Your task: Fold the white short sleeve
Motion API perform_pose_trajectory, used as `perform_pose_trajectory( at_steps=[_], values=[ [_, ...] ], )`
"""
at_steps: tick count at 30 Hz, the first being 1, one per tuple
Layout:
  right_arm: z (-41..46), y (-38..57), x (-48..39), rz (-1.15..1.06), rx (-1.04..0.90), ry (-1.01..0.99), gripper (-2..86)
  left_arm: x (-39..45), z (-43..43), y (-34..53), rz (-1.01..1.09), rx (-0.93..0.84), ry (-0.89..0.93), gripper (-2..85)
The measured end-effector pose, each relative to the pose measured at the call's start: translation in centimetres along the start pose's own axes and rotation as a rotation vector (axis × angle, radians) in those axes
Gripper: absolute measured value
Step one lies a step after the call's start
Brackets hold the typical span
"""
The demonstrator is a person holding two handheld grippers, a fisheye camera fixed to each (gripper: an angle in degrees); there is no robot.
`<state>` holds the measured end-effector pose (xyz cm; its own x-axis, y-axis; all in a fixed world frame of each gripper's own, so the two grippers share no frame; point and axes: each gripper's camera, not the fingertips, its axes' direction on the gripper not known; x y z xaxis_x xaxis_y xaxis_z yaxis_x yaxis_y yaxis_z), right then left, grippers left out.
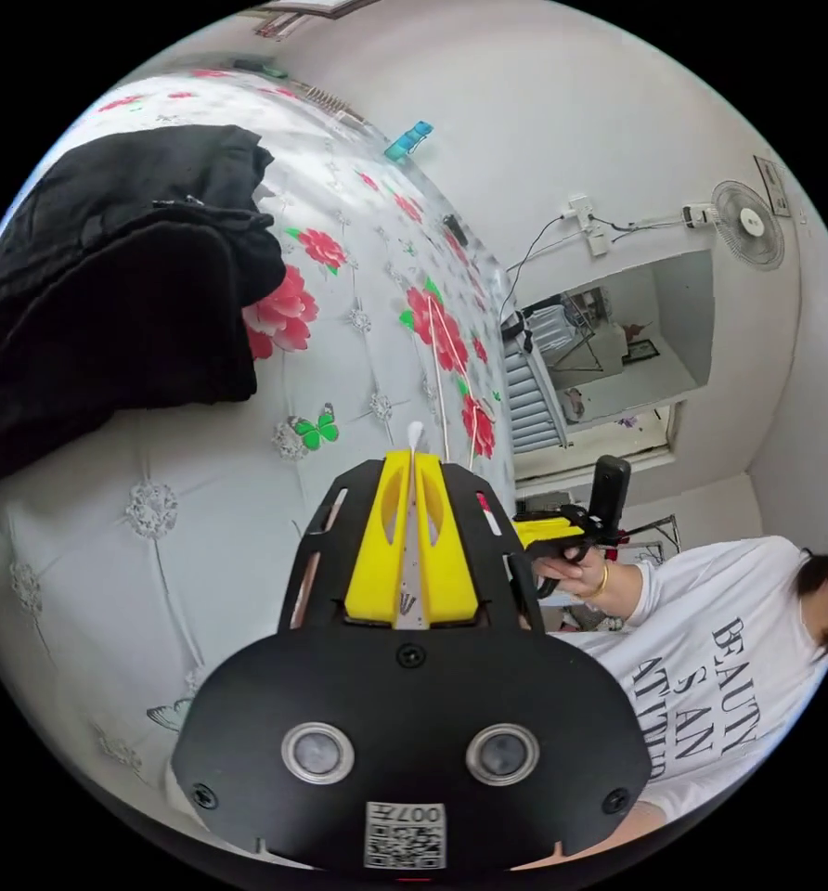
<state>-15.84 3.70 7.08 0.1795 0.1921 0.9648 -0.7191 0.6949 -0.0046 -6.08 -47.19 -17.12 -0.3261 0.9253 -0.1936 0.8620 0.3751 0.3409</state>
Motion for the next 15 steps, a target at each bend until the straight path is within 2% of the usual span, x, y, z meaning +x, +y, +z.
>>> perform_pose_trajectory(
  at_steps=[5, 8, 11, 15],
  values=[
    [2.5, 2.1, -11.2, -0.519, -0.146, 0.118, -0.1, 1.2, -5.2, 6.9, 0.05, 0.16, 0.048, -1.0],
    [6.1, 4.7, -16.9, -0.775, -0.248, 0.108, -0.1, 1.1, -7.3, 12.9, 0.041, 0.246, 0.078, -1.0],
    [11.9, 7.4, -19.7, -0.892, -0.357, 0.078, -0.1, 1.0, -7.5, 19.2, -0.012, 0.293, 0.039, -0.9],
    [21.7, 11.6, -19.7, -0.904, -0.576, 0.06, 0.2, 0.4, -4.5, 27.6, -0.159, 0.28, -0.061, -0.8]
  ],
)
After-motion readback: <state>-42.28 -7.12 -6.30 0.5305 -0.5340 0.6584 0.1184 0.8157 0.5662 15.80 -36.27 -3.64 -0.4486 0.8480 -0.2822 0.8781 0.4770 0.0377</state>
